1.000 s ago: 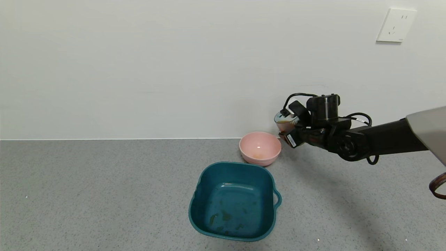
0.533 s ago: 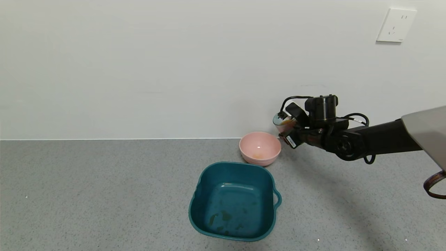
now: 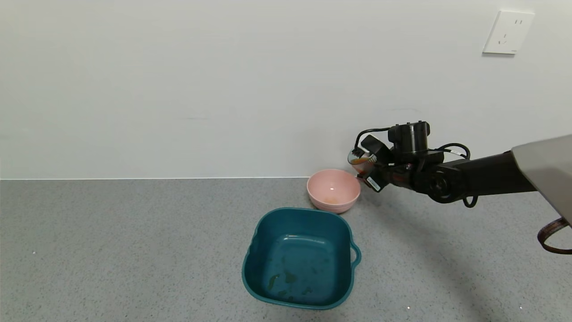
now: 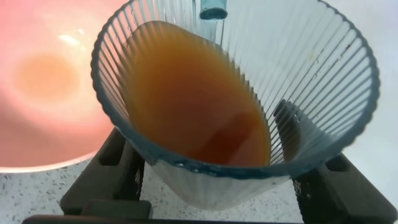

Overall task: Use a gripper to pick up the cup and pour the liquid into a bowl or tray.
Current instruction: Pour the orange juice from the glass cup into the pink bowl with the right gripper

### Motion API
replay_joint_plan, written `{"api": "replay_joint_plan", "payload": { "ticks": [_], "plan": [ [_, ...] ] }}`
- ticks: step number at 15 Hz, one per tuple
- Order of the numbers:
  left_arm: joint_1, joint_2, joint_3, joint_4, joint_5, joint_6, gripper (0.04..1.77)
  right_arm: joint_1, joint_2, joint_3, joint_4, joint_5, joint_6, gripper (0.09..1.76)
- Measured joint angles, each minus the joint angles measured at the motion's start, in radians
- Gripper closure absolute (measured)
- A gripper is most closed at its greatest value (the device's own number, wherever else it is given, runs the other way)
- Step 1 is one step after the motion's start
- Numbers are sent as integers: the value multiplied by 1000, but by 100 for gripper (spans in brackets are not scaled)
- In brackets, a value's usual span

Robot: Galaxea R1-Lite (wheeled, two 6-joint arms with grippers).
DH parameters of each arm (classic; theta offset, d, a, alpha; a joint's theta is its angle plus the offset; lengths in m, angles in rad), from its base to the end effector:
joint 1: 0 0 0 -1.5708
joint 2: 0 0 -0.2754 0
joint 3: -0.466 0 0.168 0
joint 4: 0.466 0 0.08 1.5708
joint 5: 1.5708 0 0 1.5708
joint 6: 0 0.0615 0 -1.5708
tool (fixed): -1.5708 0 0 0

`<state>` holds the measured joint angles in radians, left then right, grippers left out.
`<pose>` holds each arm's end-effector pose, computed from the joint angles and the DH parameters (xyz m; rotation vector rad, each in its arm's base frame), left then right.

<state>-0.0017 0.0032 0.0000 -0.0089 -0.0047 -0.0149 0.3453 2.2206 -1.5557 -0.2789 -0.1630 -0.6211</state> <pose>0.0164 -0.0003 0.0767 -0.0149 -0.0057 -0.0064 0.4378 0.1469 0.1331 -0.7092 0.3076 0.2918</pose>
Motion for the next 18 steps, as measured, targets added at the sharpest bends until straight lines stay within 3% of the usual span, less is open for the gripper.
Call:
{"api": "replay_joint_plan", "payload": {
  "ticks": [11, 18],
  "plan": [
    [0, 0, 0, 0, 0, 0, 9, 5, 69, -161, 73, -1, -230, 51],
    [0, 0, 0, 0, 0, 0, 9, 18, 106, -237, 71, -74, -396, 51]
  ]
}}
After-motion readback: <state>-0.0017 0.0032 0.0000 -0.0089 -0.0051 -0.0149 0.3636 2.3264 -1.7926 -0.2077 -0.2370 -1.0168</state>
